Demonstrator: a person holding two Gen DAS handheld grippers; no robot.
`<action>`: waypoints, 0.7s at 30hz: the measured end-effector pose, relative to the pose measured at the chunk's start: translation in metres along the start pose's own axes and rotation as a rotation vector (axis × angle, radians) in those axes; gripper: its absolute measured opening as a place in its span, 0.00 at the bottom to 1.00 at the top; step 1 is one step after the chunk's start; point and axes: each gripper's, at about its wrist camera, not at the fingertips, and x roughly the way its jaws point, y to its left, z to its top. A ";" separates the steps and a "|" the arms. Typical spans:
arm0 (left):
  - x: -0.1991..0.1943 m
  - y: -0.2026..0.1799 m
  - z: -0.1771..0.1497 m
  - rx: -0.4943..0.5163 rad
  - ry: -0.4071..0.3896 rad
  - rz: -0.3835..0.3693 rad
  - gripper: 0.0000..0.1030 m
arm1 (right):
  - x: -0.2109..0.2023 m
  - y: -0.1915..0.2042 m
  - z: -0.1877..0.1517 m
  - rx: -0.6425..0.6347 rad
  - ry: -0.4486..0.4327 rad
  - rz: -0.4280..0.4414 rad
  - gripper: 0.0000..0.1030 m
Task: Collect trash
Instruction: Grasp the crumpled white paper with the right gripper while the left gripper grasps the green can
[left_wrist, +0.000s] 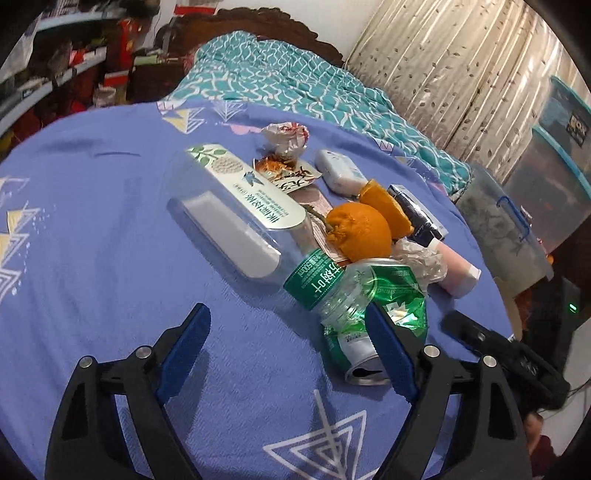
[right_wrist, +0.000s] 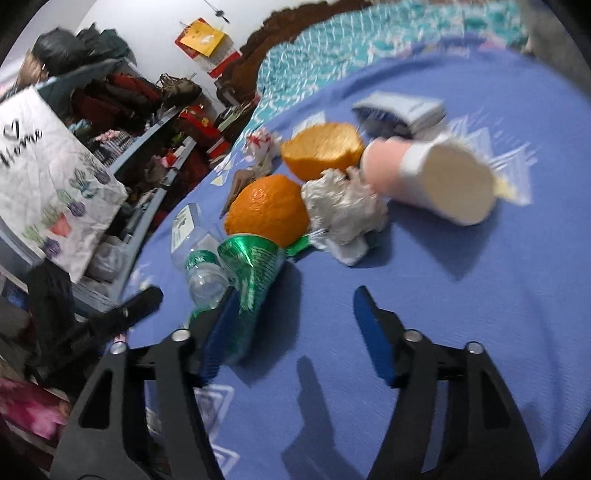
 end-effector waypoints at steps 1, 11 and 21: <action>0.000 0.000 0.000 -0.003 0.002 -0.007 0.78 | 0.011 0.000 0.003 0.015 0.022 0.019 0.67; 0.029 -0.053 -0.014 0.110 0.099 -0.108 0.85 | -0.007 -0.007 0.007 -0.028 -0.099 -0.120 0.74; 0.065 -0.084 -0.022 0.165 0.156 -0.045 0.82 | 0.008 -0.023 0.051 -0.055 -0.056 -0.161 0.78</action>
